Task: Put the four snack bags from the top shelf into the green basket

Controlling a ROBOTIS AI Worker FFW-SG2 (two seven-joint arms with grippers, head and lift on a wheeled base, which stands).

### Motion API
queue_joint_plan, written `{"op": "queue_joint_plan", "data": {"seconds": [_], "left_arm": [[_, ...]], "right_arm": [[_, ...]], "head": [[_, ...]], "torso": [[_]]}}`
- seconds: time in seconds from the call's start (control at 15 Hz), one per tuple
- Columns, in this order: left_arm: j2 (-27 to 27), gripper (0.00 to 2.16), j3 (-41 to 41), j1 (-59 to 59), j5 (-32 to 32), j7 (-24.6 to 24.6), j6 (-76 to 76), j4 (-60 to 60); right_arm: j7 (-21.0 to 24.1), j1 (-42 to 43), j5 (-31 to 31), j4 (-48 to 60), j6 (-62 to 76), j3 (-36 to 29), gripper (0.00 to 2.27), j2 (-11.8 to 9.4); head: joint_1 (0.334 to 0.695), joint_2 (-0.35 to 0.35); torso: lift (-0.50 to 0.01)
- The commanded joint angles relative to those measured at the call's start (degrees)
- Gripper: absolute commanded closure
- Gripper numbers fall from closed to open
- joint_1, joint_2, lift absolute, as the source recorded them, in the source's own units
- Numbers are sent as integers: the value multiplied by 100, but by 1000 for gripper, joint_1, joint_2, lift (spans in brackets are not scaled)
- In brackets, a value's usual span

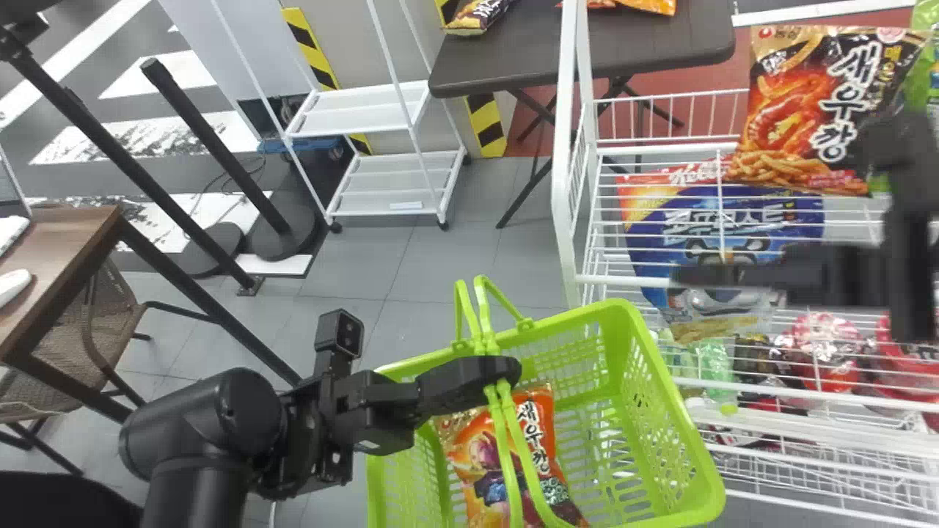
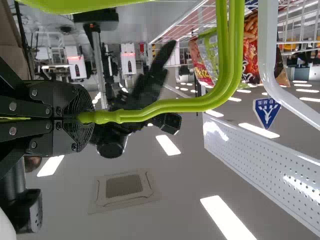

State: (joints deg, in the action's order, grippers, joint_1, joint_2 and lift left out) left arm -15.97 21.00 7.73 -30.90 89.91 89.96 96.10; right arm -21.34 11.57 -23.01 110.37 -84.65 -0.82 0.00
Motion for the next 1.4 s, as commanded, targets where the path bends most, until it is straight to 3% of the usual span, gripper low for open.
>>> {"op": "queue_joint_plan", "data": {"seconds": [0.0, 0.13, 0.27, 0.53, 0.73, 0.87, 1.07, 1.33], "left_arm": [[-12, 2145, 18, 9, -3, 65, 7, -12], [-12, 2145, 18, 9, -3, 65, 7, -47], [-20, 2145, 70, 9, -12, 65, 7, -74], [-47, 2145, 114, 18, -21, 65, 7, -170], [-47, 2145, 114, 27, -12, 65, 7, -188], [-47, 2145, 132, 36, -12, 65, 7, -241], [-47, 2145, 150, 44, -12, 65, 7, -276], [-56, 2145, 185, 53, -21, 65, 7, -302]], "right_arm": [[86, 355, 543, -508, 1104, -375, 33, 5], [122, 601, 921, -1184, 2070, -384, 49, 5], [245, 830, 1378, -1756, 2756, -331, 56, 5], [728, 1295, 2231, -3021, 4180, -15, 63, 5], [719, 1779, 2248, -4260, 4936, 47, 188, 5], [517, 1963, 2231, -4682, 5217, 55, 664, 5], [262, 1884, 2125, -4630, 5199, 20, 2246, 5], [174, 1410, 1888, -3786, 4971, -6, 2250, 5]], "head": [[695, 238], [695, 139], [695, 100], [695, 45], [695, 34], [695, 38], [695, 57], [695, 65]], "torso": [[0], [0], [0], [0], [0], [0], [0], [0]]}}
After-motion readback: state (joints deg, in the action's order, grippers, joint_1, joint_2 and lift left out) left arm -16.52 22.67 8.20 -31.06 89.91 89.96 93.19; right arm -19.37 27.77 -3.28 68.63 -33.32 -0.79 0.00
